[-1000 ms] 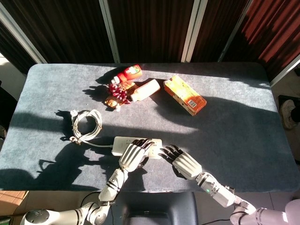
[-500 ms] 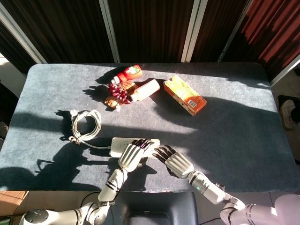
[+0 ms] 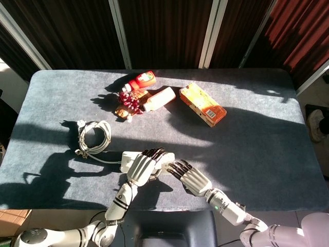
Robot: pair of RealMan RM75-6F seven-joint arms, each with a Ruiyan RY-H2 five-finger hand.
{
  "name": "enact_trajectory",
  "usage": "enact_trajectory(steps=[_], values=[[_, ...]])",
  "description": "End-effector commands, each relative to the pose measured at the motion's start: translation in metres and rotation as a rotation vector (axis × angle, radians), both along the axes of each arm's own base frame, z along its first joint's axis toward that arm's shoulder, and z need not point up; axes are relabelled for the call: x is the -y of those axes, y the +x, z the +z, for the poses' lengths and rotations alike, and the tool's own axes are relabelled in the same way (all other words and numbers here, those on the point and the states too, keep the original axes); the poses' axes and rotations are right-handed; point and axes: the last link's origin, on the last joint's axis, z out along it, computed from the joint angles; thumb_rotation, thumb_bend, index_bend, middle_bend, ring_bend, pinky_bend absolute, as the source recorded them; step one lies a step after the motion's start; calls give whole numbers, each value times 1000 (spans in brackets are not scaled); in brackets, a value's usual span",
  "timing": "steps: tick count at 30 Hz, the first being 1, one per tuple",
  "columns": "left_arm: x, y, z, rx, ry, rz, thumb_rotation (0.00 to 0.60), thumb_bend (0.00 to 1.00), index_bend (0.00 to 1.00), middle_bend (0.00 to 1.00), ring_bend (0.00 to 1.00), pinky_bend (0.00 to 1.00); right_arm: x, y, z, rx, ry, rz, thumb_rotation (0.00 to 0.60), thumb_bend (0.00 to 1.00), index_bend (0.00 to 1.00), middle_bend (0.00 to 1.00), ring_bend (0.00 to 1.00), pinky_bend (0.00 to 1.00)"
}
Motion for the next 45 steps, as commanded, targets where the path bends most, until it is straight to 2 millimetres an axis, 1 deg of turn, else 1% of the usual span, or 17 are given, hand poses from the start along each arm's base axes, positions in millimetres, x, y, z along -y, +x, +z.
enact_trajectory(steps=[1,3,6,9,10,12,16,19,22,27,30,31,33,36,39,42,45], values=[[-4,-4,21,15,46,-12,600,524,243,342,321,384,2,-1,17,49,-43,-4,600,1000,113,154,20,62],[-7,-12,35,18,72,0,600,524,243,339,321,382,3,-2,28,73,-71,0,600,1000,102,154,20,62],[-11,-35,57,6,100,48,600,525,242,334,318,379,5,-5,50,116,-120,2,600,993,84,154,20,61],[-13,-66,78,-24,123,117,600,524,234,328,308,368,4,-13,76,138,-171,-6,600,915,62,153,21,59],[-13,-81,86,-33,124,152,600,522,231,326,307,365,2,-17,87,141,-193,-10,600,884,54,151,20,57],[-10,-101,97,-39,104,213,600,513,228,323,305,363,-1,-22,105,142,-229,-17,600,830,41,147,18,56],[2,-144,118,-41,18,352,600,491,217,309,292,345,-11,-32,146,171,-306,-41,600,788,32,141,11,55],[13,-169,126,-48,5,407,600,477,208,293,273,319,-17,-40,168,182,-352,-71,600,764,26,139,7,55],[21,-186,122,-47,-15,443,600,465,191,271,246,287,-21,-46,181,155,-383,-97,600,727,3,125,0,55],[21,-195,110,-42,-58,459,600,432,81,195,177,263,-28,-58,183,52,-387,-146,600,677,0,105,0,44],[21,-194,105,-24,-78,453,600,415,11,100,111,239,-32,-68,182,-22,-387,-178,600,613,0,80,0,27],[21,-194,105,-24,-75,447,600,411,4,67,92,234,-34,-72,182,-34,-389,-192,600,597,0,75,0,24],[22,-194,107,-19,-72,443,600,400,0,13,50,223,-37,-78,183,-52,-394,-228,600,525,0,54,0,17],[24,-193,114,-2,-68,436,600,394,0,0,14,209,-41,-86,187,-51,-407,-266,600,456,0,35,0,9],[28,-194,132,-8,-23,406,600,394,0,0,9,187,-48,-94,196,-44,-438,-304,600,436,0,18,0,1],[41,-202,163,-72,32,385,600,398,0,0,7,161,-61,-105,211,-33,-498,-360,600,414,0,5,0,0],[64,-216,205,-199,105,408,600,428,0,0,1,128,-78,-115,230,-27,-605,-411,600,358,0,1,0,0]])
